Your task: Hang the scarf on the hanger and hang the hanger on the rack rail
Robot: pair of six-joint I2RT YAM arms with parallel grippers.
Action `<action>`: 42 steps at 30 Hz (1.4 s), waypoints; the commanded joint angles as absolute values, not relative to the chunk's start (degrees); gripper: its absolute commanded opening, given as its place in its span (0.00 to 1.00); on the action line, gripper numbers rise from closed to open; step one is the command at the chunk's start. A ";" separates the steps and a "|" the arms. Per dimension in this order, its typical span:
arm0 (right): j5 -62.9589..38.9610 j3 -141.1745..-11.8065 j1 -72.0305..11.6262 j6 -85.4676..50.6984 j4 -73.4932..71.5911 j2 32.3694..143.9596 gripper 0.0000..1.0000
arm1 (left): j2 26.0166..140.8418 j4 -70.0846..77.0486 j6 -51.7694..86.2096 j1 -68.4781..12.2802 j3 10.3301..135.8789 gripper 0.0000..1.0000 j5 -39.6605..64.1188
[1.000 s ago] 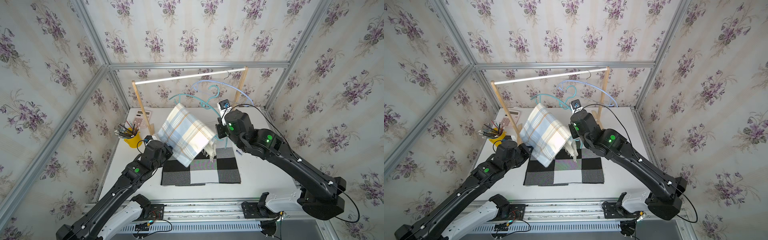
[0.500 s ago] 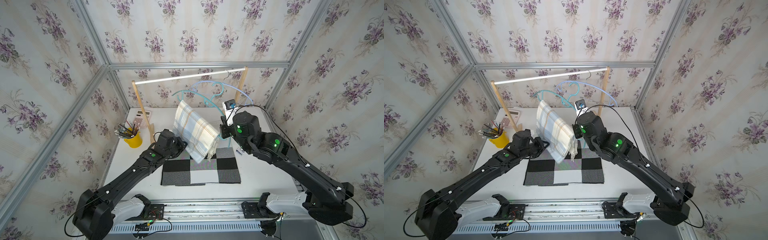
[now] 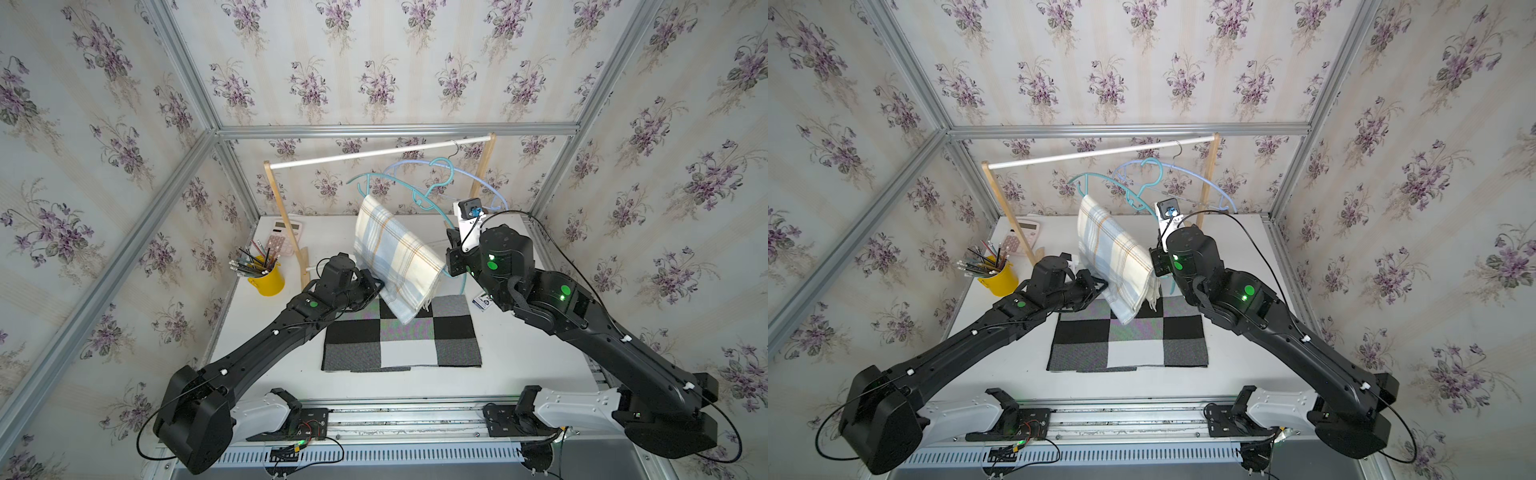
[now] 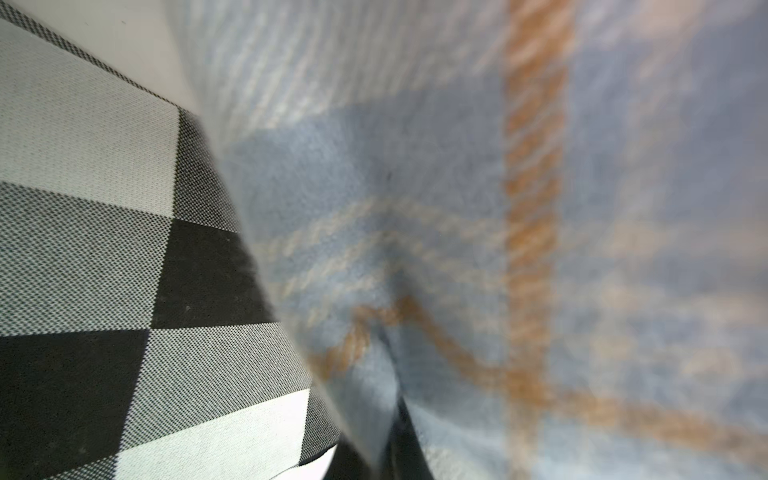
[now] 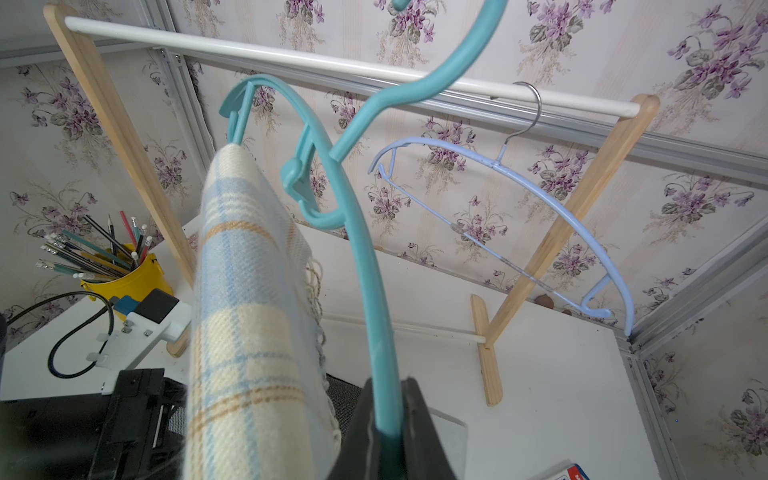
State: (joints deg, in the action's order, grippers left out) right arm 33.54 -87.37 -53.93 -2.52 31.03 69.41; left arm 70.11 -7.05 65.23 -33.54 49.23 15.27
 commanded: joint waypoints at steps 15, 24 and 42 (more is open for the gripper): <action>34.14 -96.21 -53.96 -1.17 35.64 74.68 0.00 | 61.51 -32.15 50.76 -31.88 56.06 0.91 7.90; 42.56 -92.24 -58.16 7.24 31.19 74.38 0.00 | 47.41 -49.48 46.64 -31.03 65.25 0.91 -0.41; 61.60 -75.13 -67.09 36.74 -6.02 76.70 0.00 | 64.49 -45.59 59.42 -31.14 89.03 0.86 -3.13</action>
